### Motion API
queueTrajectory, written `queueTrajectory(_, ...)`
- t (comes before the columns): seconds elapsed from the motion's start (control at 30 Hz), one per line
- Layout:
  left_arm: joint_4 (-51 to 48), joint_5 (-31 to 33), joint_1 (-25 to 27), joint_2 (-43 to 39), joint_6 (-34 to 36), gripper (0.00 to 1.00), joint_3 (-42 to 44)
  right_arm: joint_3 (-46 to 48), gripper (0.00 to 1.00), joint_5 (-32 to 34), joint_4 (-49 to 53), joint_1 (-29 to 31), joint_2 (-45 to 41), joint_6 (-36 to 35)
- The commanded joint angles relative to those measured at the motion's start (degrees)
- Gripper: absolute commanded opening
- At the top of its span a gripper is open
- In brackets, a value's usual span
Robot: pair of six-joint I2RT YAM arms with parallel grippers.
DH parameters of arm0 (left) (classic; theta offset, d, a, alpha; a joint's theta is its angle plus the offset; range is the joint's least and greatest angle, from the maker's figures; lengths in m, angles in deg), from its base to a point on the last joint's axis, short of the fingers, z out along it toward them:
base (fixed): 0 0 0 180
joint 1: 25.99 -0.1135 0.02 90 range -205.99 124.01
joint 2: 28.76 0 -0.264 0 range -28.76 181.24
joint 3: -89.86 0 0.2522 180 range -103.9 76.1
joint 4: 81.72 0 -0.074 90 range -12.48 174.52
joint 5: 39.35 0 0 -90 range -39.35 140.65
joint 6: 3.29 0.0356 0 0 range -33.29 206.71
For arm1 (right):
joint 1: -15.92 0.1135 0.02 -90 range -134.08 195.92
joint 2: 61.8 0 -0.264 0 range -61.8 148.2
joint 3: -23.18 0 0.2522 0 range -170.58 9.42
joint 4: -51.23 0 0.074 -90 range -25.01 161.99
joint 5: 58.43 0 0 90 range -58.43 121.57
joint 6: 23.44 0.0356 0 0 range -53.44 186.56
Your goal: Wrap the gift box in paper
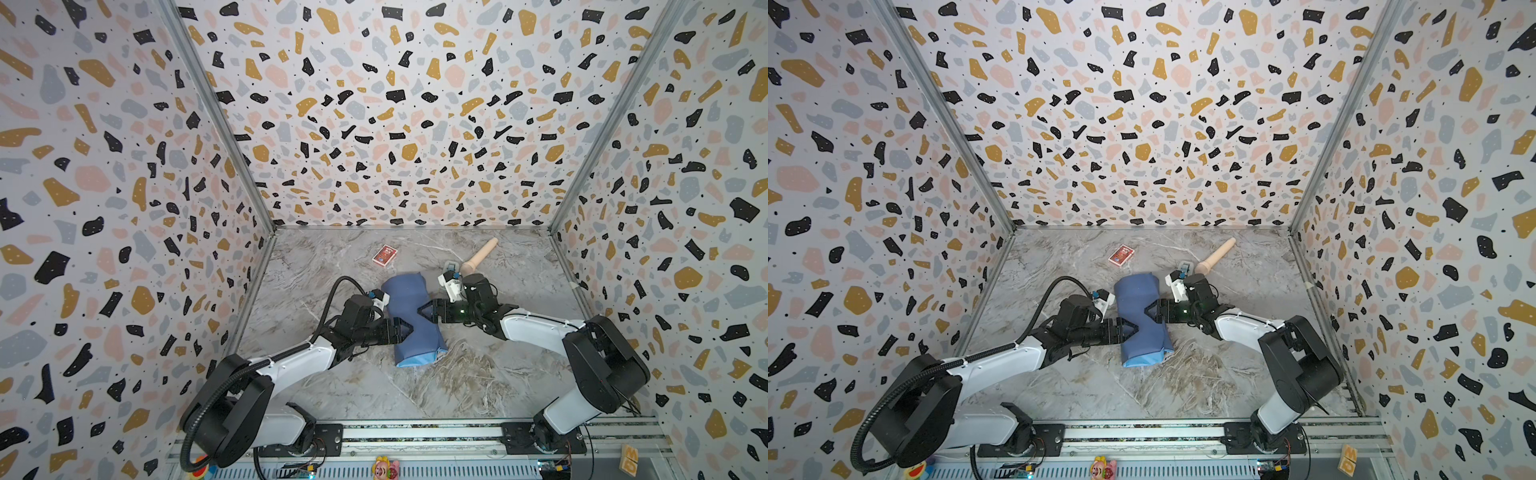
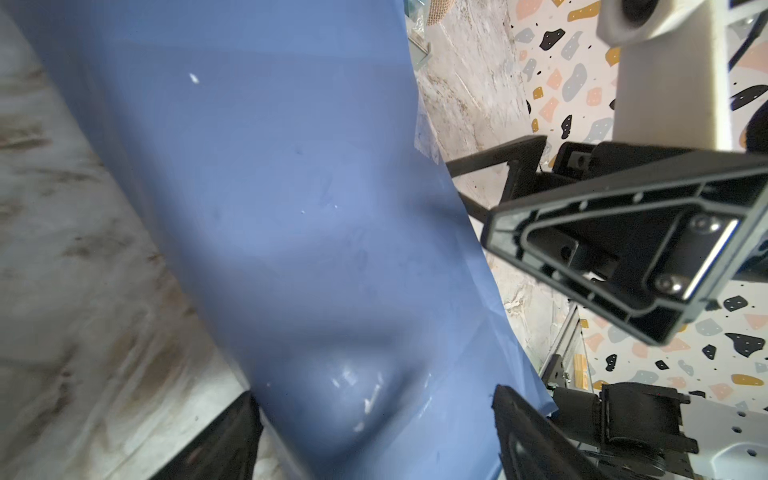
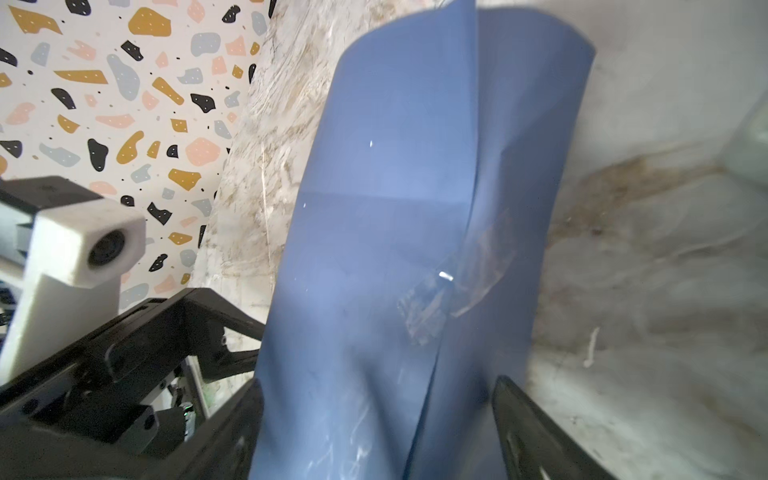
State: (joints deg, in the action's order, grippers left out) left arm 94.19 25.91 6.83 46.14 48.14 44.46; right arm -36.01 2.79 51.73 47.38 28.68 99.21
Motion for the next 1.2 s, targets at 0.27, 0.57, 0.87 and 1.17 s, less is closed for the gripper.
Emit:
queueTrajectory(0.27,-0.9,6.1,2.1,-4.7,8.0,0.92,4.9,7.4,0.94,4.3,9.5,3.9,-10.1,-10.1)
queueTrajectory(0.57,0.0,10.2,4.7,-0.7,10.1,0.89,6.0,8.8,0.84,7.2,7.3,5.0,-6.4,-11.5)
queueTrajectory(0.87,1.2,12.3,4.9,1.8,10.3,0.88,6.1,9.1,0.79,11.0,7.7,5.3,-5.1,-13.4)
queueTrajectory(1.17,-0.7,16.2,5.9,0.1,10.5,0.87,6.2,8.5,0.76,13.1,8.5,6.7,-5.9,-14.1)
